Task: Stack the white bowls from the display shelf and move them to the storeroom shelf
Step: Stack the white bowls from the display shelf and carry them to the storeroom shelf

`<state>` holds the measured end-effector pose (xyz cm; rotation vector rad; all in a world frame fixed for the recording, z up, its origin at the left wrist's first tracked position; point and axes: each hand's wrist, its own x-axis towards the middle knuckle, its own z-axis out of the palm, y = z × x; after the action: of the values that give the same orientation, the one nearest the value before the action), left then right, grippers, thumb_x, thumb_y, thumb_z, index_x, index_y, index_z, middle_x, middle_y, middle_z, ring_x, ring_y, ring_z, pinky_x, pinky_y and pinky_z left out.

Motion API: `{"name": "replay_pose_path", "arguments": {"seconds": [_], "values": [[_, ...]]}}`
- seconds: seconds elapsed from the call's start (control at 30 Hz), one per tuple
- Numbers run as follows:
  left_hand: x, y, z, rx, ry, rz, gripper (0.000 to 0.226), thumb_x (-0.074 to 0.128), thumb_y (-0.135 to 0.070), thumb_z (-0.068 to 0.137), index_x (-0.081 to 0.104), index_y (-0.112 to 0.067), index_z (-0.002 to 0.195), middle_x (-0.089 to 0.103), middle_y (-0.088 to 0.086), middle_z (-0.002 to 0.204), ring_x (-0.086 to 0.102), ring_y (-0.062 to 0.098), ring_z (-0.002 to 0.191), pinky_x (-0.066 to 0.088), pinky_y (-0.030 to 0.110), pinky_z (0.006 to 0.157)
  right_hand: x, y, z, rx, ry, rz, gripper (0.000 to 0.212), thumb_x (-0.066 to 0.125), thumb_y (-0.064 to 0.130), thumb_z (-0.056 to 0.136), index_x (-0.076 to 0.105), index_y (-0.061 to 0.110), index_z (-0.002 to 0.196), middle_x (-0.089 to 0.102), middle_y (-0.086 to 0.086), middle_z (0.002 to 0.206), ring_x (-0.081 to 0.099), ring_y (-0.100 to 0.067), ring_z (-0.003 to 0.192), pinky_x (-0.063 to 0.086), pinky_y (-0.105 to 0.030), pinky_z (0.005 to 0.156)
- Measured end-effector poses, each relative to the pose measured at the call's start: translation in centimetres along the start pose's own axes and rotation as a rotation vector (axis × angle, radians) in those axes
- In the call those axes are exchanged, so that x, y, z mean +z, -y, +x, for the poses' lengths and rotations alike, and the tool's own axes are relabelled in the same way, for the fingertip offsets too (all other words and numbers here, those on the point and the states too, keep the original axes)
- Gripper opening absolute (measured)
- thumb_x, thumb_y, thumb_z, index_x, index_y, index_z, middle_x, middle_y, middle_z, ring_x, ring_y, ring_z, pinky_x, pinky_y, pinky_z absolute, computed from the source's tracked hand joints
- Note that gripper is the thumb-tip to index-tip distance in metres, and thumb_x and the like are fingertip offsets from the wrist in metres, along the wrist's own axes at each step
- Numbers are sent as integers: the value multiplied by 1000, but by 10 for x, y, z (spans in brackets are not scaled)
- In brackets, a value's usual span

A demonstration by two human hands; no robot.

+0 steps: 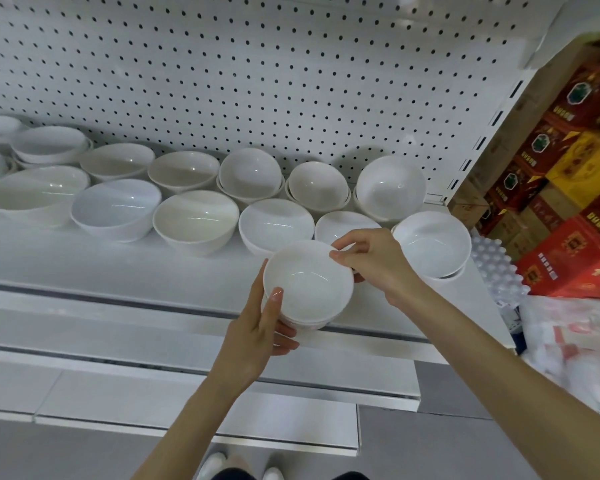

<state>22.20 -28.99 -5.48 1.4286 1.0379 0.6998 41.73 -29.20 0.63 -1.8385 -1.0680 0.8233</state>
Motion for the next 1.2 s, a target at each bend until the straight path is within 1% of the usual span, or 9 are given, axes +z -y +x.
{"name": "replay_pose_path", "arguments": {"seconds": [0.07, 0.27, 0.47, 0.6, 0.73, 0.9, 1.07, 1.13, 1.2], "values": [[0, 2, 0, 18, -9, 6, 73, 33, -60, 78, 22, -43, 148, 71, 8, 81, 73, 24, 68, 62, 36, 68, 0, 0, 1, 3, -1, -10, 4, 72, 11, 81, 73, 12, 85, 69, -18, 81, 62, -16, 65, 48, -16, 50], [2, 5, -1, 94, -68, 85, 66, 31, -56, 85, 27, -39, 148, 61, 6, 67, 65, 19, 53, 56, 23, 54, 0, -1, 0, 20, 6, 36, 4, 72, 9, 81, 73, 11, 84, 64, -3, 66, 60, -11, 59, 46, -15, 47], [2, 2, 1, 138, -105, 153, 66, 29, -60, 83, 32, -40, 145, 57, 4, 68, 60, 19, 66, 59, 30, 53, 0, -1, 2, 37, 18, 11, 3, 72, 9, 82, 73, 10, 85, 64, -9, 71, 60, -13, 61, 47, -15, 48], [2, -3, 1, 153, -128, 187, 64, 28, -59, 85, 38, -35, 144, 54, 0, 64, 58, 17, 63, 58, 32, 53, -3, -1, 4, 63, 18, 26, 8, 76, 8, 78, 68, 8, 76, 61, -7, 65, 59, -14, 53, 48, -20, 46], [1, -4, 3, 168, -158, 206, 60, 29, -57, 87, 45, -34, 140, 55, -12, 55, 57, 6, 56, 54, 25, 50, -5, -3, 5, 62, 24, 25, 13, 77, 8, 77, 66, 7, 70, 61, -6, 62, 58, -13, 49, 48, -21, 46], [1, -6, 4, 196, -181, 230, 62, 29, -56, 87, 50, -28, 138, 58, -27, 55, 58, -6, 60, 47, 23, 55, -7, -1, 6, 54, 68, -10, 12, 73, 9, 82, 66, 1, 76, 63, -8, 63, 59, -9, 45, 49, -20, 45], [-1, -10, 6, 198, -262, 251, 36, 41, -39, 99, 60, -29, 128, 53, -15, 46, 52, -3, 49, 41, 11, 49, -6, -1, 8, 43, 73, -49, 16, 71, 9, 83, 66, -6, 83, 62, -7, 63, 58, -5, 40, 48, -18, 43], [-3, -10, 8, 207, -285, 260, 31, 45, -37, 98, 65, -33, 122, 43, -10, 44, 44, 3, 46, 39, 15, 49, -5, -3, 8, 49, 75, -58, 17, 72, 9, 83, 66, -7, 84, 63, -7, 63, 58, -5, 41, 47, -18, 43], [-3, -9, 11, 204, -284, 242, 26, 48, -37, 98, 67, -37, 114, 37, -8, 44, 38, 7, 46, 43, 29, 53, -5, -4, 8, 49, 69, -53, 18, 73, 9, 82, 67, -8, 84, 63, -7, 62, 58, -6, 41, 48, -19, 44]]}}
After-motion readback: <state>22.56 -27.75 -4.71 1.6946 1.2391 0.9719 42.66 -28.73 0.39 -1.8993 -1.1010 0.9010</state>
